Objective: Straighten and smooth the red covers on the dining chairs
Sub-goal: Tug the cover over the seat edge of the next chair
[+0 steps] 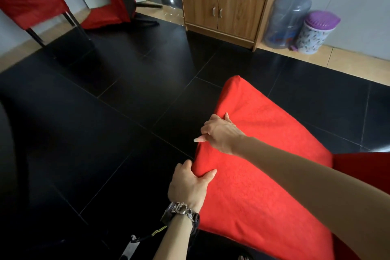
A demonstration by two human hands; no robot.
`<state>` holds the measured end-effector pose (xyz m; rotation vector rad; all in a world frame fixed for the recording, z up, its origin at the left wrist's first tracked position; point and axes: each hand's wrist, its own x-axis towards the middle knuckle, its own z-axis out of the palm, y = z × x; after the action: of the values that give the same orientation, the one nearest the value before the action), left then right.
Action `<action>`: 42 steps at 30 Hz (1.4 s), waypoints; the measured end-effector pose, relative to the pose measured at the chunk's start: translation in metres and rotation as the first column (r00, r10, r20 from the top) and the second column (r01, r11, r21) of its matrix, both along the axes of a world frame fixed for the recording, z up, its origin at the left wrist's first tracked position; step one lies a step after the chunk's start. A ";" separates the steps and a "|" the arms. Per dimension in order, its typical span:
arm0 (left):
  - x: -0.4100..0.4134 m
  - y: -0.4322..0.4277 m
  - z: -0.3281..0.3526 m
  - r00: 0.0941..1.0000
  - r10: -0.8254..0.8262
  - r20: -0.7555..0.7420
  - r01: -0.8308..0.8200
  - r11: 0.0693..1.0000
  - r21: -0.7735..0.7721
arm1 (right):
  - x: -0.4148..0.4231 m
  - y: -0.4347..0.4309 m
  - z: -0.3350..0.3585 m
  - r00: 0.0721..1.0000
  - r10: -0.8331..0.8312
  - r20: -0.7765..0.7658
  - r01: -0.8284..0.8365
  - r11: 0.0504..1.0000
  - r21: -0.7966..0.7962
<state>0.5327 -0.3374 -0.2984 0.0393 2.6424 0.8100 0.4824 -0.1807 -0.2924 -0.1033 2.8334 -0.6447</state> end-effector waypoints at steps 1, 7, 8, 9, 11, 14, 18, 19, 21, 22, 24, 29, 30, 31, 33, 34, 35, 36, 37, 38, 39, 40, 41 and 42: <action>-0.002 0.001 0.006 1.000 -0.011 -0.001 0.011 1.000 -0.004 | 0.000 0.001 0.006 1.000 -0.005 0.002 0.005 1.000 -0.004; -0.002 0.011 0.022 0.993 -0.059 0.101 0.062 0.998 -0.019 | 0.011 0.016 0.027 1.000 -0.018 0.001 0.018 1.000 -0.020; -0.002 0.013 0.025 0.988 -0.073 0.138 0.075 0.997 -0.010 | 0.014 0.019 0.030 1.000 -0.015 -0.003 0.015 1.000 -0.021; -0.003 0.016 0.028 0.981 -0.092 0.170 0.093 0.996 -0.001 | 0.017 0.022 0.034 1.000 -0.010 -0.010 0.010 1.000 -0.020; -0.002 0.021 0.035 0.967 -0.146 0.208 0.144 0.989 0.027 | 0.023 0.028 0.041 1.000 -0.008 -0.018 0.008 1.000 -0.019; 0.005 0.030 0.045 0.950 -0.211 0.232 0.195 0.977 0.090 | 0.036 0.037 0.050 0.999 -0.030 -0.026 0.029 0.999 -0.013; 0.016 0.044 0.057 0.939 -0.217 0.269 0.166 0.966 0.197 | 0.052 0.049 0.068 0.998 -0.056 0.006 0.056 0.998 -0.023; 0.018 0.048 0.060 0.934 -0.226 0.275 0.174 0.964 0.201 | 0.054 0.051 0.075 0.998 -0.059 0.032 0.059 0.998 -0.014; 0.023 0.053 0.068 0.930 -0.254 0.268 0.216 0.963 0.162 | 0.056 0.054 0.090 0.995 -0.047 0.086 0.042 0.997 0.057; 0.025 0.054 0.073 0.927 -0.272 0.259 0.244 0.960 0.136 | 0.057 0.055 0.096 0.994 -0.039 0.104 0.029 0.994 0.104; 0.029 0.058 0.083 0.919 -0.318 0.233 0.305 0.948 0.091 | 0.058 0.058 0.107 0.990 -0.073 0.118 0.053 0.985 0.164; 0.037 0.072 0.110 0.861 -0.479 0.171 0.472 0.878 0.081 | 0.062 0.071 0.118 0.889 -0.432 0.155 0.422 0.902 0.094; 0.039 0.076 0.115 0.847 -0.508 0.160 0.502 0.861 0.078 | 0.063 0.074 0.119 0.860 -0.482 0.170 0.472 0.876 0.096; 0.041 0.080 0.120 0.835 -0.529 0.151 0.524 0.848 0.073 | 0.063 0.077 0.120 0.830 -0.531 0.174 0.520 0.848 0.104; 0.045 0.089 0.130 0.813 -0.571 0.116 0.564 0.821 0.089 | 0.063 0.082 0.124 0.760 -0.629 0.165 0.618 0.777 0.120; 0.047 0.095 0.135 0.799 -0.596 0.086 0.586 0.802 0.112 | 0.063 0.086 0.126 0.721 -0.675 0.157 0.663 0.738 0.124; 0.049 0.101 0.139 0.781 -0.622 0.049 0.614 0.780 0.119 | 0.064 0.092 0.129 0.683 -0.715 0.147 0.704 0.698 0.128; 0.052 0.107 0.143 0.755 -0.656 0.001 0.653 0.752 0.090 | 0.066 0.100 0.133 0.648 -0.750 0.135 0.738 0.662 0.133; 0.054 0.115 0.145 0.719 -0.692 -0.064 0.695 0.719 0.027 | 0.070 0.109 0.137 0.618 -0.777 0.121 0.766 0.629 0.133; 0.058 0.121 0.146 0.677 -0.722 -0.143 0.724 0.688 -0.051 | 0.073 0.118 0.141 0.594 -0.797 0.109 0.787 0.604 0.128; 0.061 0.128 0.147 0.636 -0.735 -0.237 0.732 0.671 -0.116 | 0.078 0.127 0.145 0.579 -0.810 0.097 0.800 0.587 0.125; 0.065 0.133 0.147 0.594 -0.727 -0.343 0.730 0.667 -0.150 | 0.082 0.136 0.148 0.573 -0.815 0.087 0.805 0.579 0.130; 0.070 0.138 0.148 0.548 -0.699 -0.461 0.734 0.665 -0.136 | 0.086 0.143 0.150 0.576 -0.814 0.083 0.801 0.581 0.142; 0.074 0.143 0.149 0.488 -0.673 -0.556 0.762 0.639 -0.104 | 0.089 0.150 0.153 0.585 -0.806 0.086 0.792 0.591 0.151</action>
<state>0.6064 -0.1947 -0.1491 1.5624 2.5929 0.7431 0.5715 -0.0306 -0.1393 1.2744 2.6316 -0.6115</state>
